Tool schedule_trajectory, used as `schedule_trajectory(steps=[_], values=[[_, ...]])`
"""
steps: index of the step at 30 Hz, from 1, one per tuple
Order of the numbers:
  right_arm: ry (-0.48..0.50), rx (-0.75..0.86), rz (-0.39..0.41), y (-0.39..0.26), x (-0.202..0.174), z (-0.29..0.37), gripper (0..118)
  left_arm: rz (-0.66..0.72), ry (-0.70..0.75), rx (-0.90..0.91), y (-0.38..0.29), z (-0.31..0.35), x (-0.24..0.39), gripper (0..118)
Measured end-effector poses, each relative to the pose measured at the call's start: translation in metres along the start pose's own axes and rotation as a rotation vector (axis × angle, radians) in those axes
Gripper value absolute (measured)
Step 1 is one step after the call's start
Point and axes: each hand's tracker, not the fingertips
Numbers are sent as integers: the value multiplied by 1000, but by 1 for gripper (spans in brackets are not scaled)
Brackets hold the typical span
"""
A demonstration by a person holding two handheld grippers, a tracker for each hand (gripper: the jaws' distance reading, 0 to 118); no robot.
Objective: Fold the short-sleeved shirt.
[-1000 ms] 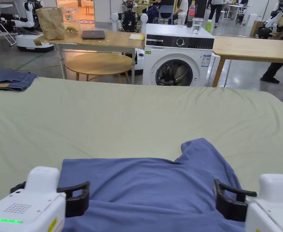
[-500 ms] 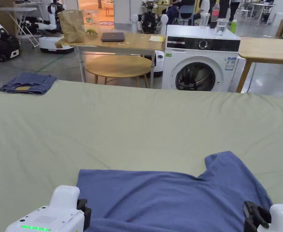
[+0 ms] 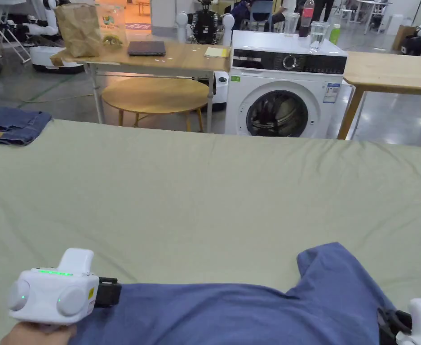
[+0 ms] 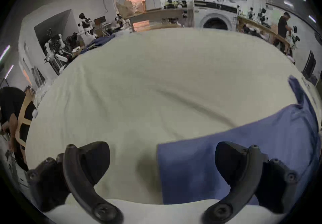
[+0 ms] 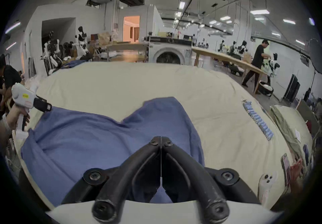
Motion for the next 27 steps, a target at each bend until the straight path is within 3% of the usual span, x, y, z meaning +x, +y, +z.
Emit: schedule_trajectory(steps=[1, 2, 3, 4, 5, 6, 7, 10, 11, 12, 14, 16, 18, 23, 27], values=[[-21, -9, 6, 7, 8, -13, 0, -35, 0, -18, 2, -6, 6, 113], [-36, -30, 8, 13, 15, -28, 8, -67, -8, -51, 2, -9, 12, 103], [-45, -59, 13, 18, 22, -42, 25, -81, -30, -64, 2, -6, 14, 94], [-39, -97, 5, 23, 29, -60, 54, -67, -41, -54, 2, 0, 16, 79], [-34, -134, -5, 28, 35, -74, 98, -60, -78, -52, 3, 7, 17, 47], [-30, -179, -35, 31, 42, -92, 116, -62, -126, -45, 4, 17, 20, 16], [-29, -197, -54, 32, 46, -108, 118, -77, -103, -22, 2, 32, 23, 0], [-44, -280, -77, 32, 55, -147, 118, -92, -102, 20, 2, 54, 30, 0], [-52, -319, -76, 30, 56, -158, 109, -91, -109, 27, 3, 61, 29, 0], [-67, -379, -70, 27, 55, -167, 88, -95, -104, 33, 3, 65, 31, 0], [-49, -472, -91, 20, 52, -171, 80, -99, -101, 30, 3, 69, 34, 0], [-65, -373, -95, 26, 44, -149, 75, -92, -110, 28, 1, 77, 33, 0], [-25, -360, -91, 32, 45, -137, 2, -87, -109, 41, 0, 84, 35, 0], [17, -206, -64, 46, 47, -73, 0, -72, -128, 122, -6, 133, 29, 0], [54, -39, -32, 47, 54, 30, 0, -53, -135, 264, -30, 207, 12, 0]])
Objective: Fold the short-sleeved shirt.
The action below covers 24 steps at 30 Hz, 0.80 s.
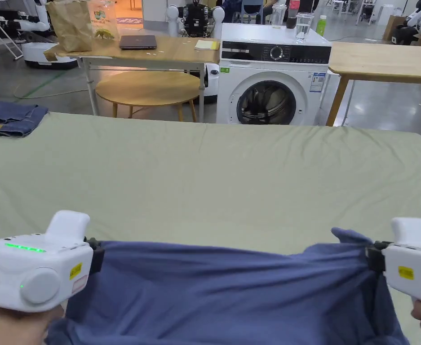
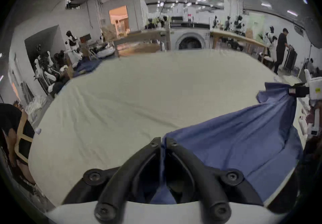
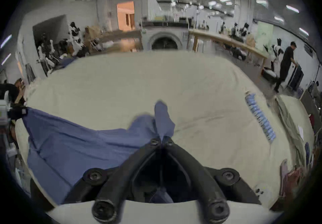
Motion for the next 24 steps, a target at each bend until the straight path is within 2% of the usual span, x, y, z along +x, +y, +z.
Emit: schedule_trajectory(steps=[4, 7, 9, 13, 15, 17, 18, 19, 20, 21, 22, 24], values=[[-7, 83, 39, -39, 0, 92, 0, 0, -34, 55, -32, 72, -3, 0], [-2, 78, 36, -88, -5, 132, 0, 3, -47, 9, -78, 96, -4, 0], [-26, 25, 47, -125, -11, 139, 0, 18, -30, -58, -114, 94, -6, 0], [-51, -139, 13, -193, -16, 120, 0, 122, -12, -184, -175, 76, -13, 1], [-39, -174, -56, -210, -14, 108, 1, 127, -6, -187, -187, 73, -11, 21], [-53, -142, -68, -207, -16, 110, 18, 127, 21, -171, -183, 75, -6, 46], [-51, -118, -80, -199, -16, 116, 26, 136, 26, -147, -177, 79, -6, 55], [-39, -86, -87, -190, -19, 121, 26, 158, 27, -114, -169, 83, -4, 55], [-16, -51, -89, -178, -24, 127, 68, 159, 46, -84, -159, 88, -1, 91], [-9, -3, -79, -165, -31, 133, 94, 131, 56, -13, -146, 94, 5, 106], [-12, 54, -65, -154, -37, 141, 108, 106, 74, 46, -134, 98, 13, 108], [19, 183, -48, -127, -58, 152, 109, 71, 50, 129, -105, 105, 35, 108]])
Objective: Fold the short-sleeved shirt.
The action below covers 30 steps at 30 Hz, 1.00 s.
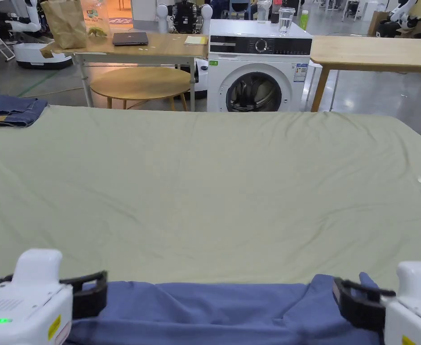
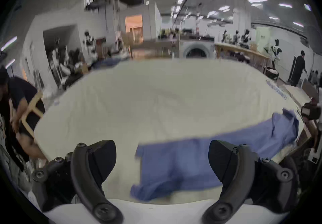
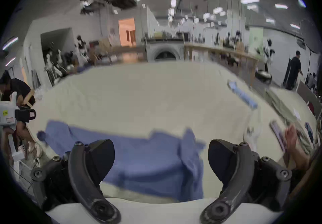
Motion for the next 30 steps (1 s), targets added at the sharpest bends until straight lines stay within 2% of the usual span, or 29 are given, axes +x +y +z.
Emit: schedule_trajectory(steps=[4, 5, 6, 7, 8, 9, 11, 15, 17, 18, 19, 20, 21, 22, 26, 28, 30], values=[[6, 204, 12, 29, -40, 3, 109, -14, -37, 153, 33, -5, 38, 107], [0, 233, 25, 33, -50, 3, 108, -16, -50, 150, 38, -8, 46, 97], [3, 260, 31, 32, -54, 4, 99, -28, -74, 141, 40, -10, 52, 72], [10, 248, 35, 32, -59, 3, 74, -43, -86, 139, 40, -11, 57, 29], [-2, 234, 47, 31, -65, 1, 13, -59, -73, 139, 36, -16, 61, 0], [-19, 223, 54, 30, -69, -1, 0, -82, -54, 140, 32, -18, 63, 0], [-22, 241, 59, 28, -63, 1, 0, -44, -128, 96, 29, -20, 60, 0], [-13, 223, 44, 19, -61, -2, 0, -39, -106, 89, 18, -20, 45, 0], [-15, 216, 44, 18, -57, -3, 0, 71, -138, 72, 11, -17, 24, 0], [-10, 213, 36, 17, -59, -3, 0, 161, -144, 55, 4, -18, 6, 16], [-7, 210, 30, 15, -59, -3, 0, 232, -144, 42, -5, -19, -11, 47], [-7, 206, 27, 13, -59, -4, 0, 295, -144, 23, -12, -19, -27, 95], [-6, 200, 27, 11, -59, -5, 0, 347, -135, -23, -23, -23, -46, 115], [-3, 195, 28, 11, -62, -5, 0, 397, -137, -58, -34, -27, -61, 118], [16, 156, 11, 4, -66, -12, 0, 698, -191, -158, -83, -36, -118, 118], [19, 142, 13, 3, -68, -14, 0, 797, -216, -185, -106, -43, -134, 118], [28, 136, 13, 1, -70, -15, 0, 929, -339, -224, -128, -57, -143, 118]])
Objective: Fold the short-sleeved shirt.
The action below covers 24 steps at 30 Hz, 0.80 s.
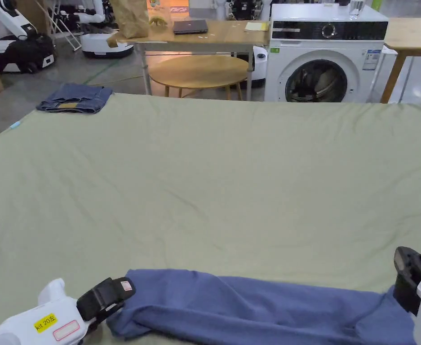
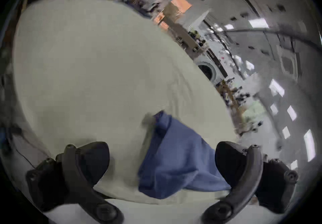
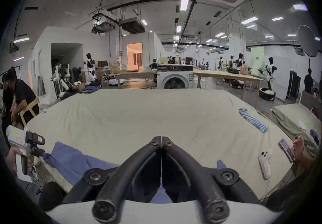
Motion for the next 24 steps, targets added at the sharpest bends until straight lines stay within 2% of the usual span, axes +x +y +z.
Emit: schedule_trajectory(steps=[2, 4, 7, 8, 9, 10, 11, 12, 13, 15, 17, 22, 24], values=[[5, -7, 5, 0, -2, -1, 0, 174, -181, -137, -11, -25, -20, 118], [9, -6, 9, 2, -4, -2, 0, 182, -348, -79, -19, -37, -20, 118], [16, -8, 13, 4, -6, -1, 0, 261, -413, -95, -21, -63, -9, 118], [18, -7, 19, 5, -7, -1, 0, 277, -417, -97, -22, -70, -5, 113], [17, -7, 24, 5, -8, 0, 0, 281, -379, -81, -20, -74, 1, 90], [16, -7, 27, 5, -8, 0, 0, 273, -321, -69, -19, -76, 6, 41], [15, -8, 27, 5, -7, 1, 0, 230, -218, -82, -18, -81, 12, 5], [15, -11, 25, 4, -6, 1, 0, 156, -125, -86, -20, -85, 17, 5], [15, -12, 23, 4, -5, 2, 0, 128, -103, -75, -17, -86, 16, 5], [7, -14, 28, 2, -2, 3, 0, 185, -173, -42, -14, -78, 14, 5], [0, -17, 29, 0, 2, 5, 0, 156, -135, 11, -5, -64, 13, 5], [-3, -24, 12, -5, 8, 7, 0, -74, 24, 135, 16, -28, 37, 5], [0, -27, 7, -7, 9, 7, 0, -323, 87, 147, 8, -18, 78, 5]])
